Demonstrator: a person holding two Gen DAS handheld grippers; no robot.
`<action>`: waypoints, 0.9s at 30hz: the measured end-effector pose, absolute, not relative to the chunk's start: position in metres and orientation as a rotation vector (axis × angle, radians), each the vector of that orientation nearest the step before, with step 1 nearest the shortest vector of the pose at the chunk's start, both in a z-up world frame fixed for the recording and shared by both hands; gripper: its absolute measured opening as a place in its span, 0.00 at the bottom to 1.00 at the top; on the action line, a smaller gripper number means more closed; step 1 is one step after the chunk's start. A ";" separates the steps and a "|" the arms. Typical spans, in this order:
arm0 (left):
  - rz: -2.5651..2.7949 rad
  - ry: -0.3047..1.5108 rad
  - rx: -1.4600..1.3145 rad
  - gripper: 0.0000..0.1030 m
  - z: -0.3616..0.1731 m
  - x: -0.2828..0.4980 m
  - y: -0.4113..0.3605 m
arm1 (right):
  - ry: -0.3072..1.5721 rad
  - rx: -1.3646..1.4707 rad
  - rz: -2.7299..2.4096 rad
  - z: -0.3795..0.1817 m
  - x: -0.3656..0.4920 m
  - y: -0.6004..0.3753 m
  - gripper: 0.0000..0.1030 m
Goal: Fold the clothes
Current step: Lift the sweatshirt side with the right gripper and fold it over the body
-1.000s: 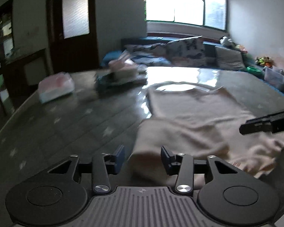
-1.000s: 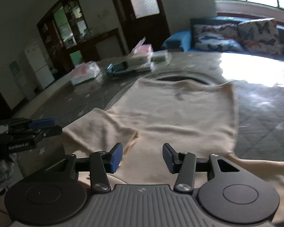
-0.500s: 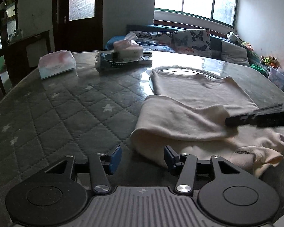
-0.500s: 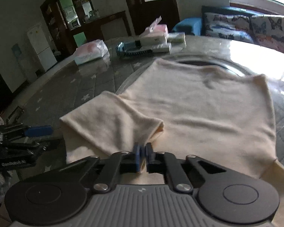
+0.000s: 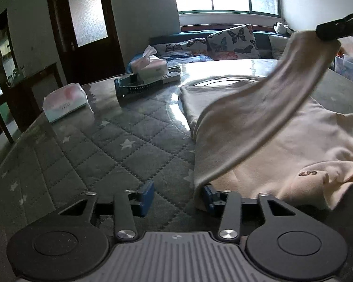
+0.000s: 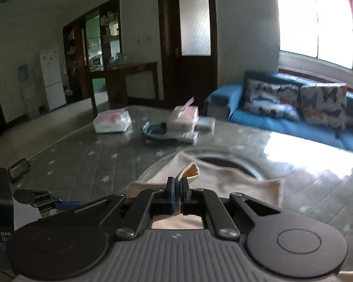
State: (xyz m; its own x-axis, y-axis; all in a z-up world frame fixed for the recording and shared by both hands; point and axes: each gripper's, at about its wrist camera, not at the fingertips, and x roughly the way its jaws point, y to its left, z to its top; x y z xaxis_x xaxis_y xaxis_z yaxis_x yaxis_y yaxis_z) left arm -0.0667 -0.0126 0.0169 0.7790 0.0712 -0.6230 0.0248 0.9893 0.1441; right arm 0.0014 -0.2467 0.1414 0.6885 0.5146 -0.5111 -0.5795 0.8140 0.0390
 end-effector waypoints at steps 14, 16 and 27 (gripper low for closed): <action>-0.058 0.710 0.145 0.32 0.023 -0.083 -0.002 | 0.774 -0.139 0.481 0.056 -0.003 -0.284 0.04; -0.078 0.714 0.163 0.32 0.027 -0.088 0.002 | 0.785 -0.145 0.473 0.052 -0.005 -0.288 0.06; -0.126 0.653 0.115 0.32 0.059 -0.053 -0.005 | 0.722 -0.130 0.514 0.057 -0.001 -0.277 0.08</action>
State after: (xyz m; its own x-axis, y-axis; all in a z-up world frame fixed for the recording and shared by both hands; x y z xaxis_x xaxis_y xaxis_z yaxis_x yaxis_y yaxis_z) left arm -0.0525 -0.0051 0.0593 0.7869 -0.0806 -0.6117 0.1532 0.9859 0.0671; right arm -0.0006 -0.2774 0.0570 0.6328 0.4046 -0.6602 -0.4920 0.8685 0.0606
